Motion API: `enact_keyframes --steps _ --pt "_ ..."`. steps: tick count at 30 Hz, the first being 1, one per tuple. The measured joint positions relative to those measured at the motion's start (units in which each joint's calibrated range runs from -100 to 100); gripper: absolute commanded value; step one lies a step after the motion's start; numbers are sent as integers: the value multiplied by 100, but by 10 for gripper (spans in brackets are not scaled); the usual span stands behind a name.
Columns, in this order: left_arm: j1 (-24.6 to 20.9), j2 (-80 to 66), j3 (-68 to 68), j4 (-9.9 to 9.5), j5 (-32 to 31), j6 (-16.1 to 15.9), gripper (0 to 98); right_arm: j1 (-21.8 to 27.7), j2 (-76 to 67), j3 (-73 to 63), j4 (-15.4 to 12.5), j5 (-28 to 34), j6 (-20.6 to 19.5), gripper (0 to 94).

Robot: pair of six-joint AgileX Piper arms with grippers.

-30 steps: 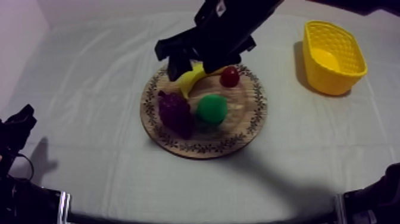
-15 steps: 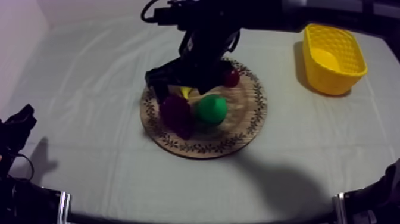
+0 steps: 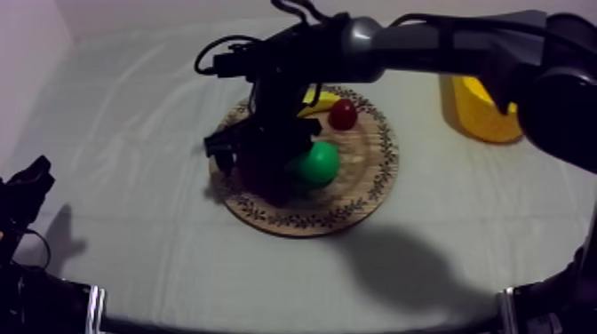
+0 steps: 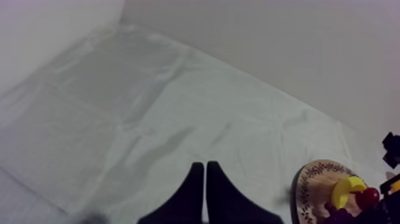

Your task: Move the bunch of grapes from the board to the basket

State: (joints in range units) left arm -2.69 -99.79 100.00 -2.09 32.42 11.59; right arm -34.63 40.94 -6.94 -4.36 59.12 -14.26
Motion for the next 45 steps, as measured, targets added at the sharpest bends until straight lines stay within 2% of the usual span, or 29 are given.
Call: enact_keyframes --steps 6,13,17,25,32,39,45 --pt "0 0 0 0 0 0 1 0 334 -196 29 -2 -27 694" --pt "0 0 0 0 0 0 1 -5 406 -233 179 -129 -113 443" --pt "0 0 0 0 0 0 1 -10 278 -122 254 -135 -159 375" --pt "0 0 0 0 0 0 1 159 -590 368 167 230 -27 336" --pt "0 0 0 0 0 0 1 587 -1725 678 118 737 141 331" --pt "0 0 0 0 0 0 1 1368 -2621 657 185 861 343 331" --pt "0 0 0 0 0 0 1 2214 -2614 605 308 834 513 335"
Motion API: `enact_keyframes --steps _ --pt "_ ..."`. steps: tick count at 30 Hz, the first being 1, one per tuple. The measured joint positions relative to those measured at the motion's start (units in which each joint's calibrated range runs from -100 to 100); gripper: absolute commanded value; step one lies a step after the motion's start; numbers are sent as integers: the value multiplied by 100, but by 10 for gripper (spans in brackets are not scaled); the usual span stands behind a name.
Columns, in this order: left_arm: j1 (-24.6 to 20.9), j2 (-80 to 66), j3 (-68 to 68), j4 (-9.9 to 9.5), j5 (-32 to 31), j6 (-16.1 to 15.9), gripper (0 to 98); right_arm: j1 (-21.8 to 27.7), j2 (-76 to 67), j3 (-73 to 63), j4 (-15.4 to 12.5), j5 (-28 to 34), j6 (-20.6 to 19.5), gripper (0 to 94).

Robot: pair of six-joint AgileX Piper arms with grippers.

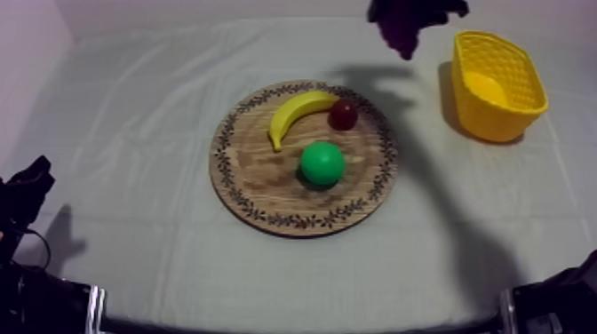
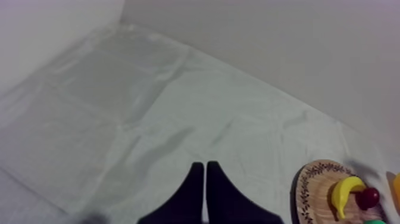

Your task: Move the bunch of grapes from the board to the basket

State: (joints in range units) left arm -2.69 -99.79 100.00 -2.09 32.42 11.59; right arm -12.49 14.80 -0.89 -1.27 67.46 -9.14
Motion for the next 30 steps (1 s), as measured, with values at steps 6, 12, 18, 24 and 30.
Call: enact_keyframes --steps 6,12,18,24,30 --pt "0 0 0 0 0 0 1 799 300 -171 34 -147 141 334" --pt "0 0 0 0 0 0 1 1463 679 -433 64 -226 221 339" --pt "0 0 0 0 0 0 1 1803 956 -479 171 -362 207 430" --pt "0 0 0 0 0 0 1 1938 1008 -286 127 -515 192 741" --pt "0 0 0 0 0 0 1 2015 769 21 84 -549 312 804"
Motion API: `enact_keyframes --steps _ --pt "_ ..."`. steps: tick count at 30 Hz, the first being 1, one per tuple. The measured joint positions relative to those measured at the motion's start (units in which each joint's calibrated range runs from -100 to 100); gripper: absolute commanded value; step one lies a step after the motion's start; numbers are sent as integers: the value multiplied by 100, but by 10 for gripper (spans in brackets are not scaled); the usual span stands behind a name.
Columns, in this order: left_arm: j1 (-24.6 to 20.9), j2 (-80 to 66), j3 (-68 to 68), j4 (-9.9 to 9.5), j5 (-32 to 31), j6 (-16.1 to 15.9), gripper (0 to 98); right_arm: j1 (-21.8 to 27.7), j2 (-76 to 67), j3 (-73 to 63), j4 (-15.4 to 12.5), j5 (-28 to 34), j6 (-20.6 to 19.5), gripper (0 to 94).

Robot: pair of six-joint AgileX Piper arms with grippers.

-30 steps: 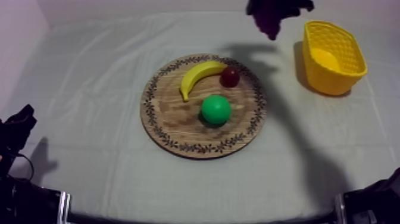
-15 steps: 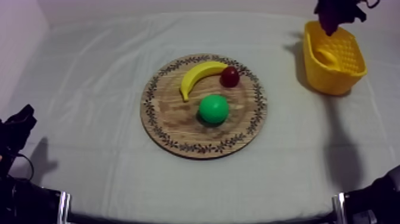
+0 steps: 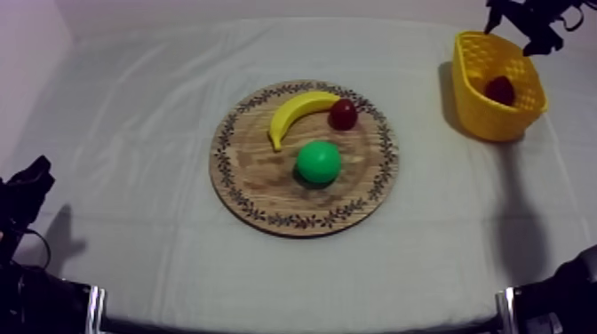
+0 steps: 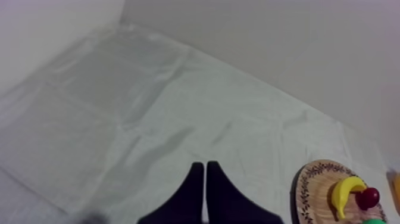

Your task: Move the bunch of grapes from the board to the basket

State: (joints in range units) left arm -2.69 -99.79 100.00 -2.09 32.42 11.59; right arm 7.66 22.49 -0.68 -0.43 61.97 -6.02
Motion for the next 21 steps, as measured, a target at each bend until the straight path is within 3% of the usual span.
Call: enact_keyframes --steps 8,11,21 --pt "0 0 0 0 0 0 1 -129 -1093 1092 -5 -225 101 692" --pt "0 0 0 0 0 0 1 -160 -1711 1688 -123 -380 237 646" --pt "0 0 0 0 0 0 1 -343 -4342 3906 -221 -596 485 441"
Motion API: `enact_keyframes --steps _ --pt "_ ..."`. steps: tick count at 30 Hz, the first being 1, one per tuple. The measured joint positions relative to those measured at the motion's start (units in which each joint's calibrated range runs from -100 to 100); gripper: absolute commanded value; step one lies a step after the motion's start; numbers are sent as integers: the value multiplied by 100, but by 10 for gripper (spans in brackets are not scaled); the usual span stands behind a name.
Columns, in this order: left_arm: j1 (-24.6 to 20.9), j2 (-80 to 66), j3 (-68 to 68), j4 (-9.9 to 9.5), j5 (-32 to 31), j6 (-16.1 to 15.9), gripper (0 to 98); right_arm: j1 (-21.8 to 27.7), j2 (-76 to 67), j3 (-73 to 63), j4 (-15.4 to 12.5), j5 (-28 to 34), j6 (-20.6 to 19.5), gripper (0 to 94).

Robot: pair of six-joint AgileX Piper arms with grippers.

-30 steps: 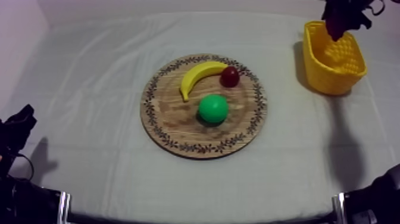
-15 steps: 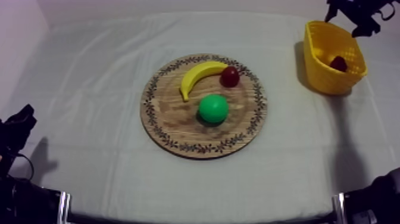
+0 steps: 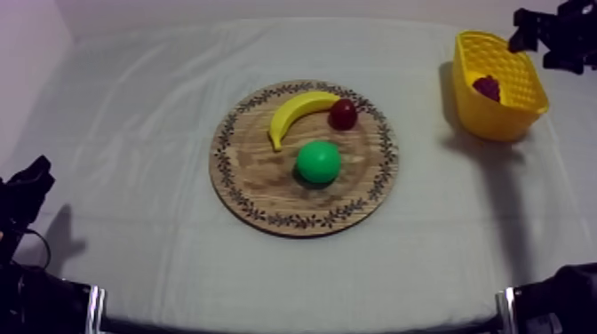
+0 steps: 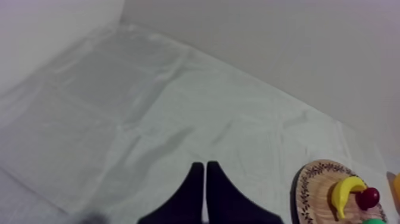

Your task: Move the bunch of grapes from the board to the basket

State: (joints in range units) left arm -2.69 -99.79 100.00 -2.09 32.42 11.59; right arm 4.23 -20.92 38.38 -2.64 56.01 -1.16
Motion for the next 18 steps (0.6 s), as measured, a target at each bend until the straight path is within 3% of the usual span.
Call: enact_keyframes --steps 6,12,18 --pt "0 0 0 0 0 0 1 -325 -1806 1285 264 88 -126 258" --pt "0 0 0 0 0 0 1 -573 -3510 2482 313 -157 -70 63" --pt "0 0 0 0 0 0 1 -613 -5101 3784 423 -702 -92 10"
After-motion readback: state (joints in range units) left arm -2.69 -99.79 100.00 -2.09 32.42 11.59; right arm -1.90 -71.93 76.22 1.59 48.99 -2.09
